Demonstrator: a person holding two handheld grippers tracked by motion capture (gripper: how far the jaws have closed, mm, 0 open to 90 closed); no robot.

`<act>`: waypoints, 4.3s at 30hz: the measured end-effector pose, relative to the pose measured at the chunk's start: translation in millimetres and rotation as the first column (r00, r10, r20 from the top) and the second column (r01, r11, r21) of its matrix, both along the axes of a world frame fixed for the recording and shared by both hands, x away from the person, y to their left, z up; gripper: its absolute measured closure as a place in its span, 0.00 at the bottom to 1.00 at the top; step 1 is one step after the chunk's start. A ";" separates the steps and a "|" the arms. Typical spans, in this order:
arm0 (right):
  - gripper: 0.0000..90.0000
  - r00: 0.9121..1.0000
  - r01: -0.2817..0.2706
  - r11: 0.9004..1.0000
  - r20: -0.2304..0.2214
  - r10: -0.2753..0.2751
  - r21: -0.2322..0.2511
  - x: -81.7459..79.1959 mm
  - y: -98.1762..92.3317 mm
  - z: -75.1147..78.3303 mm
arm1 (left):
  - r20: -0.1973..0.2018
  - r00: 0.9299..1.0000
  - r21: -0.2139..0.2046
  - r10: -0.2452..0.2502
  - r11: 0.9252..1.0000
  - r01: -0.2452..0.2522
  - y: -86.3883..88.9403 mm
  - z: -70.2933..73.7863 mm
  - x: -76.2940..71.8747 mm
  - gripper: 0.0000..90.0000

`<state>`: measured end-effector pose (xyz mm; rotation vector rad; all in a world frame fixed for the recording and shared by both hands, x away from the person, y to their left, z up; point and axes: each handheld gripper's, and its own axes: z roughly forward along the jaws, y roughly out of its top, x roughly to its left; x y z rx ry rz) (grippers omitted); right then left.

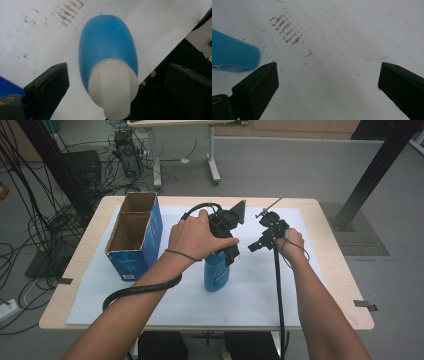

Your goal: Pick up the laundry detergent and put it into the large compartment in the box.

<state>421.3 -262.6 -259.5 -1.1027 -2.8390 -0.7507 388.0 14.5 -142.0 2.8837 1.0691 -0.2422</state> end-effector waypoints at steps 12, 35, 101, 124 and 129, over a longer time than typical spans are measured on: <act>0.04 1.000 -0.002 1.000 0.005 0.002 -0.006 -1.1 0.4 1.6 | 0.004 1.000 -0.007 0.003 1.000 -0.003 2.2 2.3 1.3 0.06; 0.04 1.000 0.002 1.000 0.007 -0.002 -0.002 -0.8 0.1 0.3 | 0.001 1.000 -0.013 0.010 1.000 -0.010 3.7 1.4 1.8 0.06; 0.04 1.000 0.005 1.000 0.011 -0.005 -0.009 -2.9 -0.7 3.2 | 0.015 0.999 -0.011 0.033 0.999 -0.033 5.0 1.5 2.6 0.07; 0.04 1.000 0.011 1.000 0.007 -0.011 -0.005 -4.1 -3.4 3.0 | 0.013 0.999 0.013 0.046 0.999 -0.046 -1.3 -25.4 -0.7 0.11; 0.04 1.000 0.013 1.000 0.006 -0.013 -0.004 -4.4 -3.7 2.9 | 0.012 0.999 0.020 0.045 0.999 -0.045 -2.9 -26.2 -0.9 0.17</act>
